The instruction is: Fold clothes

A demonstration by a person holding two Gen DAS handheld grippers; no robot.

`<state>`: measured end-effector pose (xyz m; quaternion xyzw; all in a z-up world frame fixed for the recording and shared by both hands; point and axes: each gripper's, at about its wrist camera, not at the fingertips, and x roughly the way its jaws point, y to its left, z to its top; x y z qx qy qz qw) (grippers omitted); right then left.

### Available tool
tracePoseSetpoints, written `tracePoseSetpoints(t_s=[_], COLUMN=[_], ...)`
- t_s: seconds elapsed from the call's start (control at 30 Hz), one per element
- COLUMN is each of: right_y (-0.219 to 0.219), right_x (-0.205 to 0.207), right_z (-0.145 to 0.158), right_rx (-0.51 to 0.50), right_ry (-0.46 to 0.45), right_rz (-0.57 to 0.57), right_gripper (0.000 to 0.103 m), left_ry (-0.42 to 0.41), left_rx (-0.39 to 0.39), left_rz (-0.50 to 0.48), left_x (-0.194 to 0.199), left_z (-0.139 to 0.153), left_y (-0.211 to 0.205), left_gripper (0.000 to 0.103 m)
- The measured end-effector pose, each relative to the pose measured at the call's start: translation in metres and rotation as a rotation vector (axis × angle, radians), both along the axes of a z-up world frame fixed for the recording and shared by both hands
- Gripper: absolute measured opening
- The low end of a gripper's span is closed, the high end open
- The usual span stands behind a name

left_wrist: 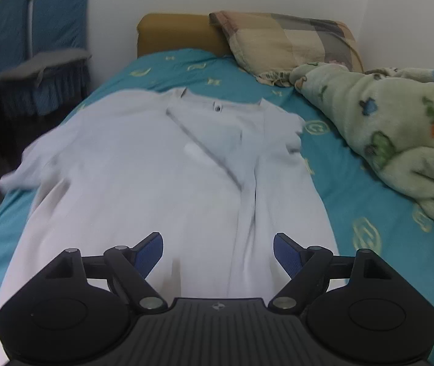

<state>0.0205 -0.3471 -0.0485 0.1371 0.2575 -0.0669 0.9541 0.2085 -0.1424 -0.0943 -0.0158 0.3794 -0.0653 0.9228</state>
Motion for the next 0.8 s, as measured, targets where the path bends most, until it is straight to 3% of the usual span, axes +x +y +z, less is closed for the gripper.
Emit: tracePoseSetpoints(t_s=[0.13, 0.37, 0.53, 0.6, 0.67, 0.8], right_y=[-0.014, -0.025, -0.038, -0.040, -0.038, -0.032], right_x=[0.034, 0.071, 0.079, 0.079, 0.077, 0.070], right_z=[-0.032, -0.078, -0.095, -0.098, -0.096, -0.084], right_rx=[0.062, 0.211, 0.308, 0.323, 0.314, 0.251], right_ry=[0.074, 0.155, 0.182, 0.184, 0.172, 0.102], right_rz=[-0.025, -0.016, -0.059, -0.065, -0.057, -0.031], right_gripper=[0.085, 0.085, 0.085, 0.085, 0.085, 0.085], left_ry=[0.008, -0.053, -0.074, -0.081, -0.078, -0.089], left_rx=[0.001, 0.155, 0.119, 0.149, 0.171, 0.186], left_rz=[0.066, 0.105, 0.208, 0.268, 0.323, 0.329], left_x=[0.080, 0.169, 0.177, 0.176, 0.176, 0.164], left_z=[-0.026, -0.064, -0.068, -0.064, -0.063, -0.053], left_y=[-0.025, -0.052, -0.029, -0.015, 0.003, 0.032], left_gripper=[0.082, 0.082, 0.083, 0.083, 0.083, 0.083])
